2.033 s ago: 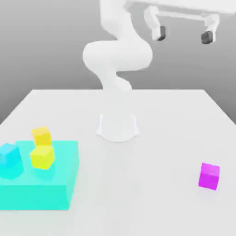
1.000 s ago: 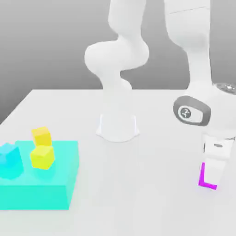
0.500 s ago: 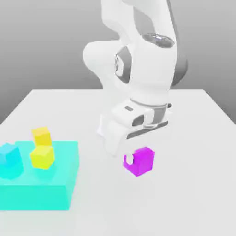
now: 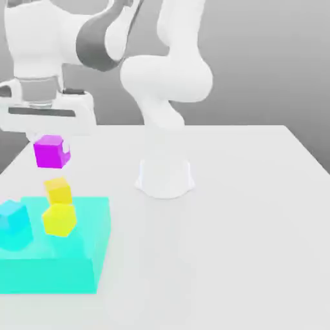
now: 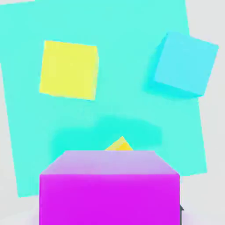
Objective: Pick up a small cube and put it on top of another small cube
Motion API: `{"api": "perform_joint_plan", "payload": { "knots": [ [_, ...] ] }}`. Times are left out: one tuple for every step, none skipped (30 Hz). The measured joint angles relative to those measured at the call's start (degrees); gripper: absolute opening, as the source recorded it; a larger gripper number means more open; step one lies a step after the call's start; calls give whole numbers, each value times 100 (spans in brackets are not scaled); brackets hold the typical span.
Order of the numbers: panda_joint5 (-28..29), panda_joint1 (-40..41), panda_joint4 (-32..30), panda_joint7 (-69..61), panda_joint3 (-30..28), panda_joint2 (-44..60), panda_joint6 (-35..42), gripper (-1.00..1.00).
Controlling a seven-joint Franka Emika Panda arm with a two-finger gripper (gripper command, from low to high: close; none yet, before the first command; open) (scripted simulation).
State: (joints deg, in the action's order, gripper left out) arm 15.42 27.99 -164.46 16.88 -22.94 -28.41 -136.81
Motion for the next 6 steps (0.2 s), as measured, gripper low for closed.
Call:
{"api": "perform_joint_plan", "payload": {
  "knots": [
    [7, 1, -63, -12, -43, 168, -229, -100],
    [17, -2, -125, -25, -86, 341, -463, -100],
    [24, -3, -175, -32, -116, 478, -649, 100],
    [24, -3, -175, -32, -116, 478, -649, 100],
    [24, -3, -175, -32, -116, 478, -649, 100],
    [24, -3, -175, -32, -116, 478, -649, 100]
  ]
}}
